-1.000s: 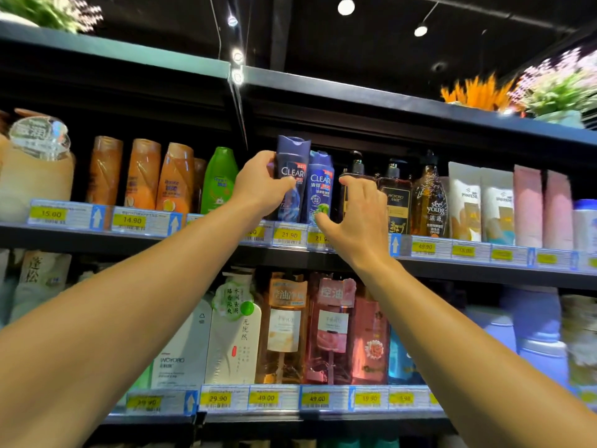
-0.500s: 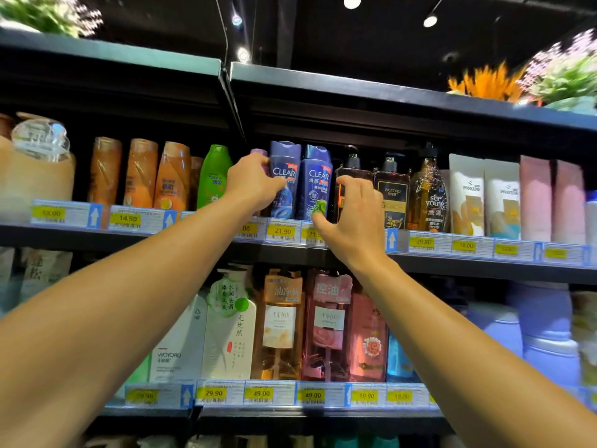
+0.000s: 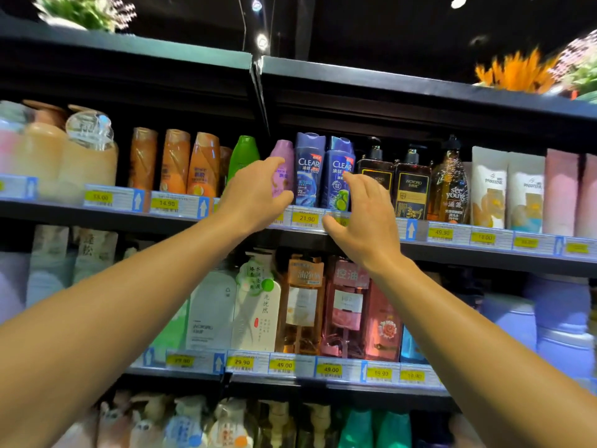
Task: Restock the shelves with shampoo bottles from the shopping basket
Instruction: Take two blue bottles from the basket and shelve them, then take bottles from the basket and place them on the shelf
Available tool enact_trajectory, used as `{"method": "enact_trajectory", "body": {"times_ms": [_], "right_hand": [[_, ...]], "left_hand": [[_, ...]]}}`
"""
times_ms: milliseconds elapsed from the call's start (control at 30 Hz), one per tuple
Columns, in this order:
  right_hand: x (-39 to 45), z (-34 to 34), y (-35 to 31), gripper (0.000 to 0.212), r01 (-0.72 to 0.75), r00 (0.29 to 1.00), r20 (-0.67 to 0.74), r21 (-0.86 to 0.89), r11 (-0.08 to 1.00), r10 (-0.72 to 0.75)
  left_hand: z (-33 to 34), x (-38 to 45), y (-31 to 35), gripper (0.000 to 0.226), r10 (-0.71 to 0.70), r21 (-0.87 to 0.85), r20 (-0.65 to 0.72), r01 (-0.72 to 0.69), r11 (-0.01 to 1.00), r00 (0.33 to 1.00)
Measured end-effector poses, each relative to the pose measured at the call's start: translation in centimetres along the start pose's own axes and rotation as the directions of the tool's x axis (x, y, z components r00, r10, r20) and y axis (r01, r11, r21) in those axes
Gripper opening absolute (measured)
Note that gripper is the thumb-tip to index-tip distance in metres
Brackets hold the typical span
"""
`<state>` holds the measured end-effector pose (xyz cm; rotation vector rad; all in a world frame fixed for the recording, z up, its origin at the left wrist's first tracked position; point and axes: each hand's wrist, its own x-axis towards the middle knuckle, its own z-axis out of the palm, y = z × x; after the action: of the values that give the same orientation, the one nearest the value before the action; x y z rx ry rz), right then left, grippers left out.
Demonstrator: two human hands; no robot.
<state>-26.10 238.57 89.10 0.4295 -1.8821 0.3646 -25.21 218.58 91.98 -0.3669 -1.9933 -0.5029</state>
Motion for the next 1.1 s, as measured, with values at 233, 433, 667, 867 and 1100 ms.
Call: {"method": "enact_trajectory", "body": {"times_ms": [233,433,667,867,1100], "right_hand": [[-3.8,-0.8,-4.1,0.074,0.023,0.991,0.136,-0.075,0.997,-0.012],[-9.5,-2.7,-8.7,0.076,0.062,0.961,0.275,-0.091,0.994,-0.035],[-23.1,-4.6,-13.9,0.079,0.042,0.885,0.465,-0.022,0.999,-0.026],[-36.8,-5.5,-18.8,0.082,-0.033,0.762,0.647,0.056,0.998,-0.011],[-51.5,-6.7,-26.2,0.083,-0.175,0.509,0.861,0.123,0.977,-0.017]], "left_hand": [[-3.7,-6.3,-3.3,0.066,0.136,0.143,0.124,-0.154,0.978,0.983],[-6.4,-14.1,-4.2,0.070,0.120,0.196,0.246,-0.171,0.966,0.962],[-9.0,-28.7,-3.4,0.070,0.027,0.187,0.320,-0.091,0.978,0.947],[-12.9,-42.0,-2.6,0.067,-0.061,0.186,0.501,-0.038,0.982,0.863],[-18.3,-56.9,-4.4,0.070,-0.216,0.244,0.690,0.059,0.968,0.691]]}}
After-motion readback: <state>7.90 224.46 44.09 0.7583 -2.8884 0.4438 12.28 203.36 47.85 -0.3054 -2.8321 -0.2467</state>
